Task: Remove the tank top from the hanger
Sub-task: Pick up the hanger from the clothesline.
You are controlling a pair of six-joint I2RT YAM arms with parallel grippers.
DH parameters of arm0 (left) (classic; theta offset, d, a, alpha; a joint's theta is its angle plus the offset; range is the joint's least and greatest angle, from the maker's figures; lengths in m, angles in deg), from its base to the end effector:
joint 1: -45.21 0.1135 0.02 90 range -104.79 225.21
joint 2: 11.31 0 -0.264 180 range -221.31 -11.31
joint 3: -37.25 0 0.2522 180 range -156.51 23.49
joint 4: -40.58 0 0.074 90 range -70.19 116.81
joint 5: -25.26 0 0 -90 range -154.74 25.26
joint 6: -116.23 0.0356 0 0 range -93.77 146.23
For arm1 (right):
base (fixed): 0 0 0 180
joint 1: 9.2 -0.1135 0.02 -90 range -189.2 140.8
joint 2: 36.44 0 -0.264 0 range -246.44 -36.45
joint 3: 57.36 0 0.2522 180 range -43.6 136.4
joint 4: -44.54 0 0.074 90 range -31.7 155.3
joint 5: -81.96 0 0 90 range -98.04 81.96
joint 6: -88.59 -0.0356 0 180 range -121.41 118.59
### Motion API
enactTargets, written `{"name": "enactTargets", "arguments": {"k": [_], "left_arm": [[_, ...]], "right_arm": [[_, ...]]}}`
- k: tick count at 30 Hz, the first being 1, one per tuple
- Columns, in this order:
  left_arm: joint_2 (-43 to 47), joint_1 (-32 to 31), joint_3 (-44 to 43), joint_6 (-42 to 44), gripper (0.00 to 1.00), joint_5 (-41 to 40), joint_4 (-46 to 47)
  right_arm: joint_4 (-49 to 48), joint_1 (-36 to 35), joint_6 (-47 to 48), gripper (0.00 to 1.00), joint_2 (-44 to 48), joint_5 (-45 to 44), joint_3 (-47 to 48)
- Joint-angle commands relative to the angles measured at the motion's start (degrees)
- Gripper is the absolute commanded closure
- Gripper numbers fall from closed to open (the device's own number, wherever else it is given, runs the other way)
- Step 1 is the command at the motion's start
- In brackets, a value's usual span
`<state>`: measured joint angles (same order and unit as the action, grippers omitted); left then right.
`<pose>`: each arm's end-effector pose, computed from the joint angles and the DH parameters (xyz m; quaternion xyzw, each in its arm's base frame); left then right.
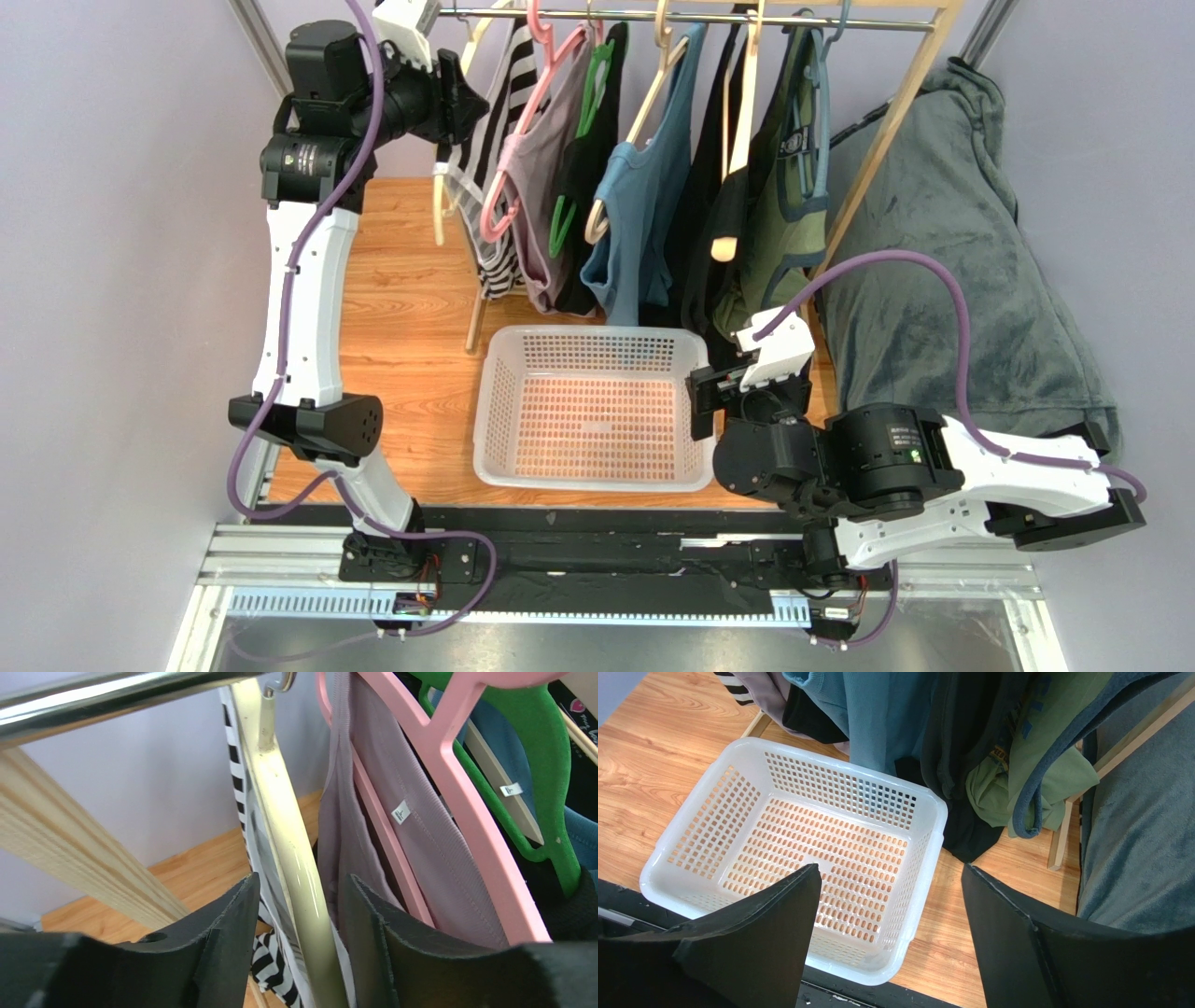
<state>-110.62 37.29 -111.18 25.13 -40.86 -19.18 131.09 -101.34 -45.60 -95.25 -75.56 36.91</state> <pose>0.3273 -0.0601 0.5450 0.1767 0.7438 -0.2079 0.6102 0.0275 0.1449 0.4175 -0.1494 0.7915 0.0621 0.5894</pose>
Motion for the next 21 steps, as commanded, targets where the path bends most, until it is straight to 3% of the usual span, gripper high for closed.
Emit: {"name": "enactTargets", "arguments": {"k": [1, 7, 21], "left_arm": [[3.94, -0.60, -0.94, 3.47, 0.56, -2.52, 0.91], [4.91, -1.83, -2.00, 4.70, 0.78, -4.89, 1.17], [8.42, -3.50, -2.26, 4.09, 0.86, -12.36, 7.94]], "right_arm": [[-2.57, -0.41, -2.13, 0.24, 1.32, -0.50, 0.53], [-2.75, -0.32, -2.22, 0.33, 1.24, 0.03, 0.44], [-2.57, -0.41, -4.86, 0.63, 3.78, 0.73, -2.55]]}}
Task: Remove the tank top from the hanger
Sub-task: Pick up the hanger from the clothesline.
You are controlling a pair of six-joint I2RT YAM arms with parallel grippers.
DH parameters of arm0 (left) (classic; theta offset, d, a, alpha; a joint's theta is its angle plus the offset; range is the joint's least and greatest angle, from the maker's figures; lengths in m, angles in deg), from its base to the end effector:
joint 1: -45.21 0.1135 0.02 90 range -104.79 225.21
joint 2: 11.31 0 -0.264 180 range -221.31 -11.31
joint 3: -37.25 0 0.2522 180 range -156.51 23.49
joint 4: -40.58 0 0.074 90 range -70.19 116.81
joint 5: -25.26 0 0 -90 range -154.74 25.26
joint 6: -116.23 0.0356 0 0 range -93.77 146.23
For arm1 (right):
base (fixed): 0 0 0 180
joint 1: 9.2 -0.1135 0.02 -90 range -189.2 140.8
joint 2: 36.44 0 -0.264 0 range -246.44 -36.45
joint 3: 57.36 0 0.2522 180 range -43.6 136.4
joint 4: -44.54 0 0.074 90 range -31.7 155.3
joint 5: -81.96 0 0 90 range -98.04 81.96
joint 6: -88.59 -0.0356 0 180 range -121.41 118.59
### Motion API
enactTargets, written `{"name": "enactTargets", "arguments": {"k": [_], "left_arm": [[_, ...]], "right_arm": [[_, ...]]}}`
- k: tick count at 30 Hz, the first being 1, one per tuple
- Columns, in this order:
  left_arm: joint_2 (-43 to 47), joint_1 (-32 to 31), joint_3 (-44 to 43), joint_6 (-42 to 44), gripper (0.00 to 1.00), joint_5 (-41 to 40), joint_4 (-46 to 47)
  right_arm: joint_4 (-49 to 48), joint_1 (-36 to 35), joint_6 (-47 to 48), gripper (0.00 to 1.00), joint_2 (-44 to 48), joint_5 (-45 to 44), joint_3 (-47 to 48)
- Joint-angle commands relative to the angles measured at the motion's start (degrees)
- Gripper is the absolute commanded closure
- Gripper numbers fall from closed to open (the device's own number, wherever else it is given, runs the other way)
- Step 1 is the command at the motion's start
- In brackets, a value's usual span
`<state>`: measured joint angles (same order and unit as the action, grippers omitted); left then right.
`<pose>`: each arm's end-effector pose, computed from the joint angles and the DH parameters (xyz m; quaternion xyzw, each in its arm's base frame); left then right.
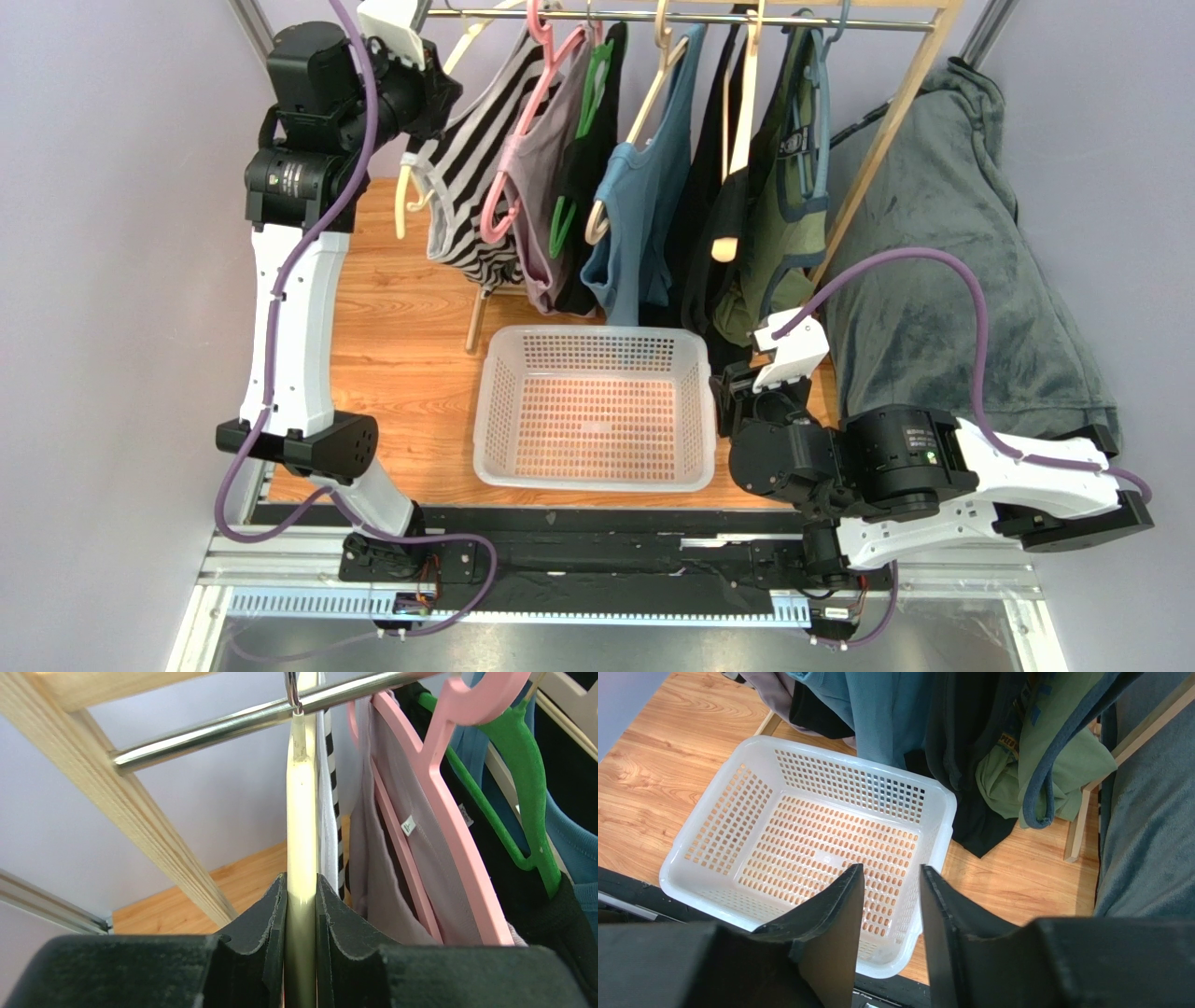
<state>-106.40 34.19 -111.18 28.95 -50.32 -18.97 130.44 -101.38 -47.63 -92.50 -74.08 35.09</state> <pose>0.2946 -0.0664 0.5670 0.1715 0.7232 -0.1411 0.6540 0.0274 0.1342 0.4149 -0.1335 0.7979 0.0897 0.5810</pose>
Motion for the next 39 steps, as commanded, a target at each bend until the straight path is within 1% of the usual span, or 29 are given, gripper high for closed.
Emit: {"name": "enactTargets", "arguments": {"k": [1, 7, 10, 11, 12, 14, 16, 18, 20, 23, 26, 28, 30, 31, 34, 37, 39], "left_arm": [[4.56, -0.40, -2.35, 0.44, 0.86, -2.99, 8.33], [7.72, -0.40, -1.47, 0.62, 0.87, -2.64, 6.76], [12.02, -0.40, 2.47, 0.88, 0.87, -1.41, 5.53], [13.51, -0.40, 5.70, 0.88, 0.87, -0.71, 5.61], [16.48, -0.40, 7.30, 1.06, 0.87, -0.27, 5.44], [18.96, -0.40, 9.94, 1.32, 0.87, 0.35, 4.57], [21.17, -0.49, 10.30, 1.59, 0.86, 0.53, 1.58], [22.83, -0.40, 12.41, 2.02, 0.85, 2.63, -1.40], [24.41, -0.40, 16.26, 2.02, 0.86, 3.78, -3.08], [26.35, -0.40, 21.62, 2.55, 0.90, 2.90, -5.46], [31.08, -0.40, 24.01, 3.25, 0.94, 2.64, -6.08], [32.59, -0.40, 23.06, 3.60, 0.96, 2.55, -6.78], [33.30, -0.40, 18.15, 4.31, 0.96, 2.11, -8.96], [33.04, -0.40, 12.91, 4.57, 0.96, 1.33, -10.02], [32.86, -0.40, 4.19, 5.97, 0.98, -0.61, -11.70], [35.14, -0.40, 0.82, 7.12, 0.99, -2.72, -8.02], [38.12, -0.49, 0.46, 7.91, 0.99, -3.25, -3.45]], "right_arm": [[-1.91, -0.37, -3.00, 0.64, 1.21, -0.76, -0.91], [-1.65, -0.37, -3.27, 0.65, 1.91, -0.84, -1.61], [-1.65, -0.37, -3.18, 0.64, 2.61, -1.02, -1.70], [-1.74, -0.37, -3.09, 0.64, 2.96, -1.19, -1.70], [-1.65, -0.28, -3.09, 0.65, 3.14, -1.20, -1.88], [-1.74, -0.37, -2.92, 0.65, 3.49, -1.46, -1.97], [-2.00, -0.37, -2.65, 0.64, 4.02, -1.63, -1.97], [-2.09, -0.28, -1.87, 0.64, 4.37, -1.72, -1.71], [-2.18, -0.28, -1.60, 0.64, 4.46, -1.90, -1.00], [-2.18, -0.28, -1.24, 0.64, 4.55, -1.37, -0.39], [-1.57, -0.28, -1.94, 0.65, 4.64, -0.50, -0.65], [-1.48, -0.37, -2.21, 0.65, 4.72, 0.12, -0.91], [-1.30, -0.37, -2.47, 0.65, 4.81, 0.12, -1.09], [-1.21, -0.37, -2.74, 0.65, 4.99, -0.05, -1.00], [-1.21, -0.28, -3.35, 0.65, 6.21, -0.05, -0.82], [-2.26, -0.37, -3.44, 0.66, 8.05, 0.56, -2.05], [-2.44, -0.28, -3.97, 0.66, 8.94, 1.00, -3.02]]}}
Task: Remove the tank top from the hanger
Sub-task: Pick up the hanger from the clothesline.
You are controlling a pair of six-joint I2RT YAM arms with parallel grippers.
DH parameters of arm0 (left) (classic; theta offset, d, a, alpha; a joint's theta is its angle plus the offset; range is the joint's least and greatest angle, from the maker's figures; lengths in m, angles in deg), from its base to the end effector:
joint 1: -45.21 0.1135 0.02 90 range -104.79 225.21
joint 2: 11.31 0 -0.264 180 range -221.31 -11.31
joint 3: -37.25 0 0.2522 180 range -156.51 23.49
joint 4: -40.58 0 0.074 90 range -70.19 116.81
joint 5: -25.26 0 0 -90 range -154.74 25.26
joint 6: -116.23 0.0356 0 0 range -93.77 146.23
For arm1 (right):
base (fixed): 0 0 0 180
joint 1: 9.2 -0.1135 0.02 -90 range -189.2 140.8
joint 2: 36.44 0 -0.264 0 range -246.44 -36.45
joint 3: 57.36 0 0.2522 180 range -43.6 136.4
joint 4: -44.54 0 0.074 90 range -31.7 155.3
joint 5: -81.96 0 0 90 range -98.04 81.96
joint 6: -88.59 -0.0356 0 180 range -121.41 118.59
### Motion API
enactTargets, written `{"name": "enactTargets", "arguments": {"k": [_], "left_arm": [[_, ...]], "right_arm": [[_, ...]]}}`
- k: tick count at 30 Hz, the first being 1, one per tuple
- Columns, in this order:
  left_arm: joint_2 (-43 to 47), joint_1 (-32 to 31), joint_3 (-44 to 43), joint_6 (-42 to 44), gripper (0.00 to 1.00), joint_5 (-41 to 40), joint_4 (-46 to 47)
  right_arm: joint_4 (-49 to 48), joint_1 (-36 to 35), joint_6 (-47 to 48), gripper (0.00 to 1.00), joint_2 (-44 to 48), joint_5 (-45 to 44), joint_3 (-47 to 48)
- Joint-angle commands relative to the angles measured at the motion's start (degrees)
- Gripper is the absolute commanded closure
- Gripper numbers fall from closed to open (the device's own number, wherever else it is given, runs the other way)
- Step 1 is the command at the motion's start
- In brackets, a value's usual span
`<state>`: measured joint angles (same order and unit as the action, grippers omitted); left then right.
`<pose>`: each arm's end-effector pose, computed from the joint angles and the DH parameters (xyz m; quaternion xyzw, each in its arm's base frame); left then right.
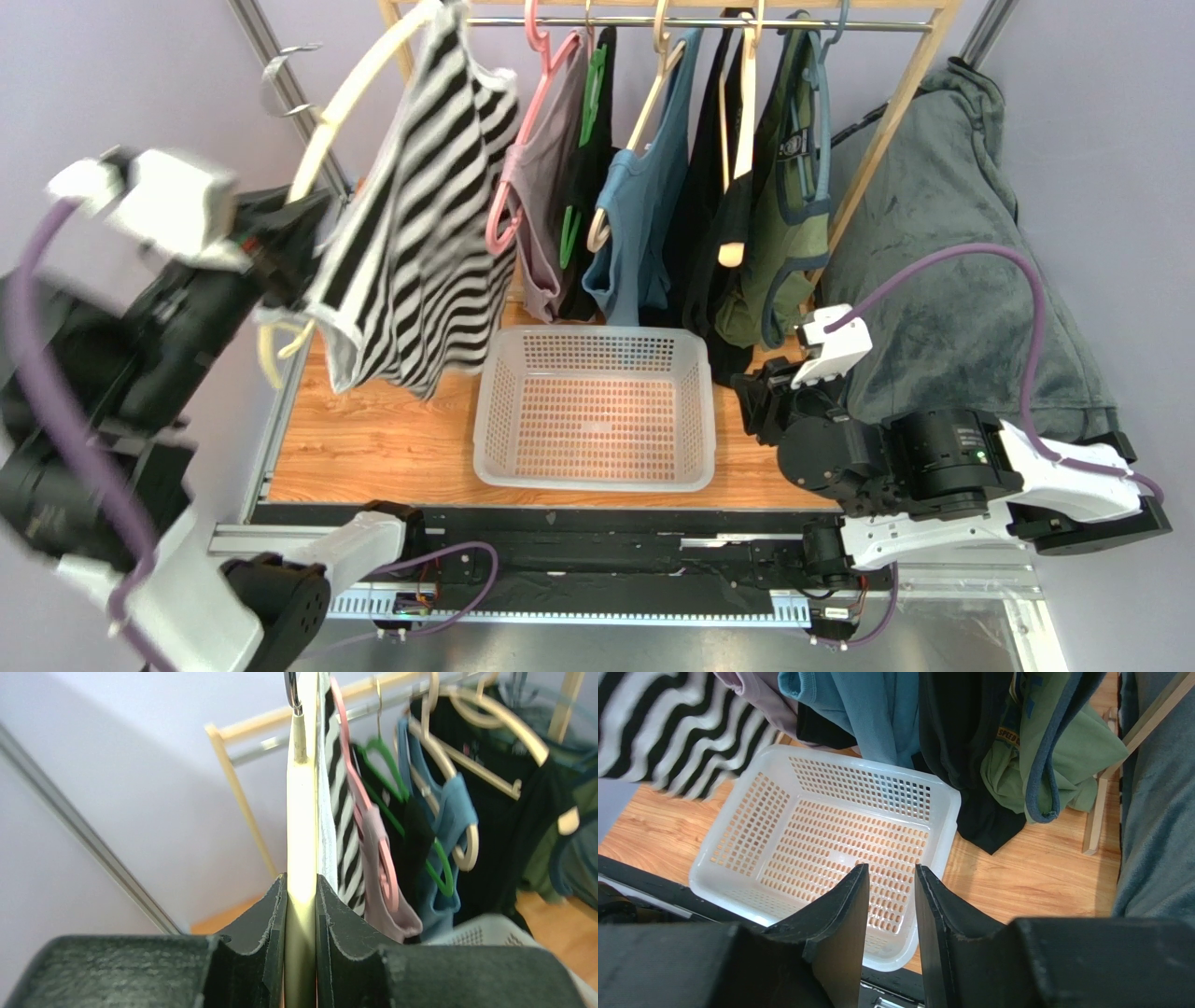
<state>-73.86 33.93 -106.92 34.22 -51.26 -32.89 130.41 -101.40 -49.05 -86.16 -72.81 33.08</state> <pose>0.0401 -0.0165 0.6127 0.1963 0.6265 -0.0984 0.7478 0.0282 0.1045 0.4162 -0.1069 0.7998 0.1326 0.5756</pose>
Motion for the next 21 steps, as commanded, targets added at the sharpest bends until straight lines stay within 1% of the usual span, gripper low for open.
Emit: {"name": "enactTargets", "arguments": {"k": [1, 5, 8, 9, 11, 12, 14, 15, 18, 21], "left_arm": [[6.63, -0.14, -3.54, 2.82, 0.99, -2.23, 12.14], [11.12, -0.22, -3.36, 2.47, 1.00, -0.73, 19.08], [11.92, -0.05, -4.14, 2.03, 1.00, 1.55, 21.29], [11.83, -0.05, -5.54, 2.03, 1.00, 3.64, 21.38], [11.39, 0.04, -7.22, 2.29, 1.00, 5.50, 21.21], [11.22, 0.13, -9.40, 2.21, 1.00, 7.08, 20.95], [10.43, 0.30, -11.61, 2.20, 1.00, 9.63, 18.75], [10.25, 0.39, -13.01, 2.38, 1.00, 13.38, 17.79], [10.69, 0.92, -13.47, 2.12, 1.00, 20.25, 14.62], [11.48, 1.27, -11.37, 1.59, 1.00, 22.73, 13.03]], "right_arm": [[-2.51, -0.34, -2.55, 0.66, 3.39, -0.09, -1.19], [-2.33, -0.35, -2.90, 0.66, 5.32, -0.09, -1.71], [-2.33, -0.26, -2.90, 0.66, 6.73, -0.35, -2.24], [-2.33, -0.34, -2.81, 0.66, 7.34, -0.27, -2.42], [-2.07, -0.34, -3.16, 0.66, 7.96, -0.27, -2.94], [-1.89, -0.35, -3.42, 0.66, 8.57, -0.18, -3.12], [-1.54, -0.26, -3.78, 0.66, 9.02, -0.18, -3.47], [-1.45, -0.34, -3.87, 0.65, 9.54, -0.18, -3.65], [-1.01, -0.34, -3.95, 0.66, 9.81, -0.44, -3.91], [-0.93, -0.26, -4.04, 0.65, 9.72, -0.53, -3.82]]}}
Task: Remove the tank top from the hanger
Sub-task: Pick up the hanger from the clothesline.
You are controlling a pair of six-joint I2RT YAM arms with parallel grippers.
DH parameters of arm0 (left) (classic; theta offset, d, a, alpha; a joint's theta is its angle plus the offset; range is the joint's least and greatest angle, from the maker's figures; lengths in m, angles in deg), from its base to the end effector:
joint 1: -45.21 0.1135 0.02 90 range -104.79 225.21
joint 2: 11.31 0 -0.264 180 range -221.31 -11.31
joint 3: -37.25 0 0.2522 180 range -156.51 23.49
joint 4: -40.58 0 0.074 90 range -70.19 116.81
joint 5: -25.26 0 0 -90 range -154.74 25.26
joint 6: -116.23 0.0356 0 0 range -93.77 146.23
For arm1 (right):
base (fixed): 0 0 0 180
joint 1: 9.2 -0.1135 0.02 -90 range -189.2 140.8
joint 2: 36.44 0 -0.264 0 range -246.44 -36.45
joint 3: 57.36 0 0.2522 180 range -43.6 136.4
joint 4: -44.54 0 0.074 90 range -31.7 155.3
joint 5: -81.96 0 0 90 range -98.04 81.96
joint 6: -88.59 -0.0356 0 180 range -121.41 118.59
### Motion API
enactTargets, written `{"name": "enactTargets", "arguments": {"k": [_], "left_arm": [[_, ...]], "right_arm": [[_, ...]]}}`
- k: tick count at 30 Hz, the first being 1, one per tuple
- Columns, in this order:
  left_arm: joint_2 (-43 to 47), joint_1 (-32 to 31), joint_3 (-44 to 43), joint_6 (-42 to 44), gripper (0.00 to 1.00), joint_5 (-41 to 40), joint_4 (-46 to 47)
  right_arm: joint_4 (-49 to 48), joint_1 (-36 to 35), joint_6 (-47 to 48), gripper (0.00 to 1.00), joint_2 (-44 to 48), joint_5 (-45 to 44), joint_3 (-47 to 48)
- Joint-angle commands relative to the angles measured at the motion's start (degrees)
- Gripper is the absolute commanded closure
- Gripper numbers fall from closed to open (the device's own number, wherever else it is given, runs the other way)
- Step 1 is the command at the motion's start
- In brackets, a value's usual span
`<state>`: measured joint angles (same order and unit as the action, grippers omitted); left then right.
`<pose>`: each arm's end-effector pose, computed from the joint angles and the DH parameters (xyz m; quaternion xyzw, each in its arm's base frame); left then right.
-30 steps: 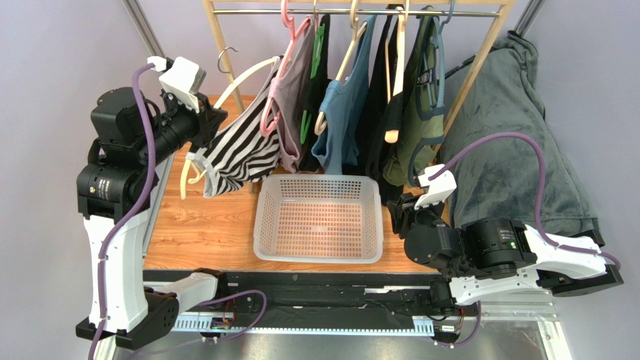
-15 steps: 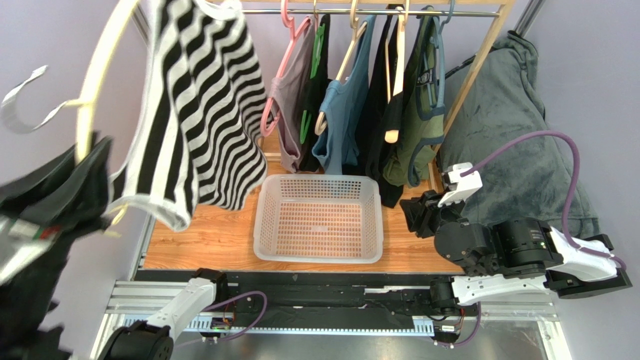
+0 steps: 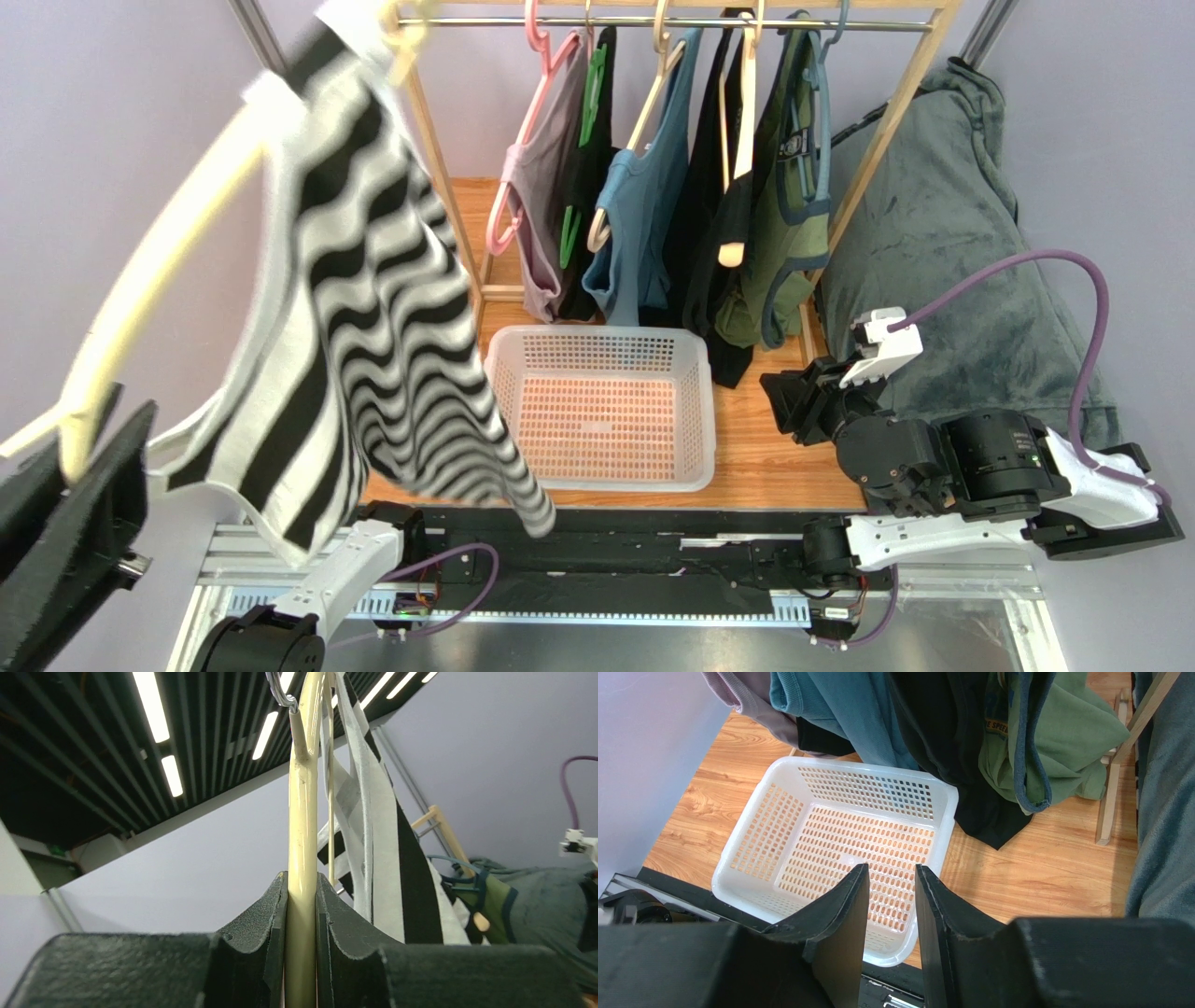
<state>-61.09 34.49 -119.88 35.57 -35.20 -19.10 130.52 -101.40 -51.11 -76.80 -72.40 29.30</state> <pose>-0.1556 0.0116 0.6334 0.2949 0.3024 -0.1029 0.9006 0.0297 0.0631 0.4097 -0.0666 0.7961 0.1828 0.5731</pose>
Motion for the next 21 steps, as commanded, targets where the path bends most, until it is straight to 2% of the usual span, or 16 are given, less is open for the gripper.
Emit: {"name": "enactTargets", "arguments": {"k": [1, 8, 14, 18, 21], "left_arm": [[-0.85, 0.70, 2.39, 0.24, 1.00, 7.02, -1.11], [0.74, 0.88, 13.62, 1.55, 1.00, 13.42, -2.60], [-2.07, 1.93, 19.26, 3.31, 1.00, 17.83, -5.24], [-7.42, 1.93, 18.04, 5.68, 1.00, 20.29, -7.35], [-12.16, 1.93, 13.22, 5.60, 1.00, 22.92, -7.53]], "right_arm": [[-1.03, -0.26, -1.90, 0.65, 0.28, -1.03, 0.04], [-1.21, -0.26, -1.81, 0.65, -0.33, -1.56, -0.13], [-2.52, -0.26, -0.33, 0.66, -0.42, -2.61, 0.13], [-4.02, -0.26, 1.70, 0.66, -1.47, -3.84, 0.75], [-4.99, -0.26, 3.45, 0.66, -2.70, -4.72, 2.32]]}}
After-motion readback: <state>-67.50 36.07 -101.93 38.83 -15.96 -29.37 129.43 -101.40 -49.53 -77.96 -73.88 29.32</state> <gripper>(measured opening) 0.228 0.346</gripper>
